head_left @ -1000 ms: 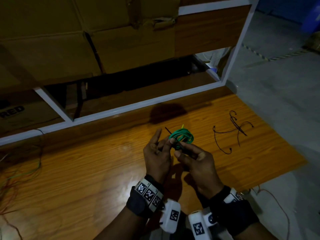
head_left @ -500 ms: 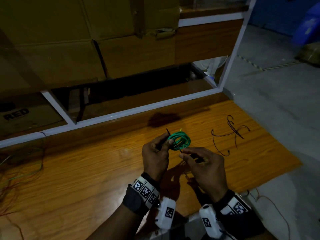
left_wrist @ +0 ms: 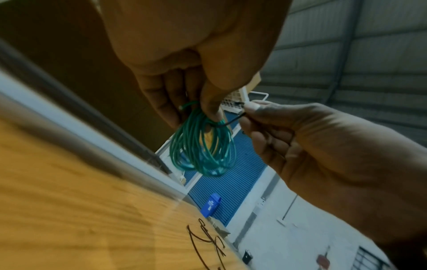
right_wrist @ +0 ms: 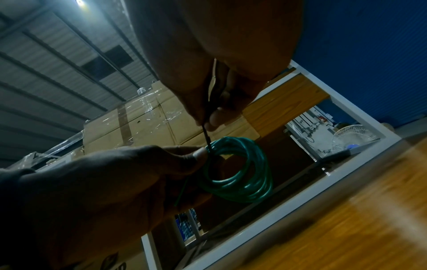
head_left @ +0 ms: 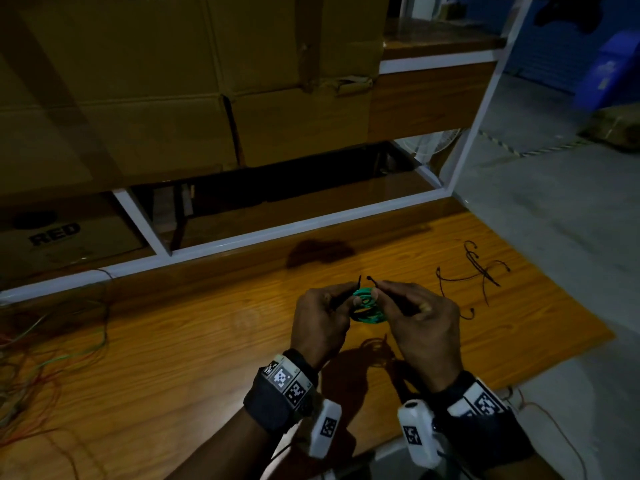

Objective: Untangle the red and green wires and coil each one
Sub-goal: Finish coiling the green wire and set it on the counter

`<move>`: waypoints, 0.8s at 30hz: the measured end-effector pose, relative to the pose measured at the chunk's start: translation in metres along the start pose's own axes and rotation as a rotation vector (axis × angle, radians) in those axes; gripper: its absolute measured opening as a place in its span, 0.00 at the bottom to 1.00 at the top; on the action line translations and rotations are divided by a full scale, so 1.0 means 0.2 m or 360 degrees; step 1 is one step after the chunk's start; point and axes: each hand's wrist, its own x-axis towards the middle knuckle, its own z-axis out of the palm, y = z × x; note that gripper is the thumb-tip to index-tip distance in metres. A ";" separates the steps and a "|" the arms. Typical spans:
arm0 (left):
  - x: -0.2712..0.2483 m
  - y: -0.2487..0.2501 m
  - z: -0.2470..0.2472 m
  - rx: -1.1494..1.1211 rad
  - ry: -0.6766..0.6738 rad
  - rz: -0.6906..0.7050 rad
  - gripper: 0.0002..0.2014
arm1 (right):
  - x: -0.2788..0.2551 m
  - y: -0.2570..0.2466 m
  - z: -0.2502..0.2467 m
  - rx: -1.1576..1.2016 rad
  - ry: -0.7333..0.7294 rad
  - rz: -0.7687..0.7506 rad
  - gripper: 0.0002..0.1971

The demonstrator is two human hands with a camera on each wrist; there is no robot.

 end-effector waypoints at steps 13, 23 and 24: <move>-0.05 0.05 -0.17 0.0161 -0.0099 0.0123 0.13 | 0.01 -0.08 0.10 -0.0168 -0.0117 0.0085 0.09; -0.08 0.06 -0.24 0.0432 -0.0102 0.0315 0.17 | -0.02 -0.13 0.12 -0.0304 -0.0236 0.0060 0.13; -0.08 0.06 -0.24 0.0463 -0.0102 0.0325 0.18 | -0.02 -0.13 0.11 -0.0309 -0.0242 0.0059 0.12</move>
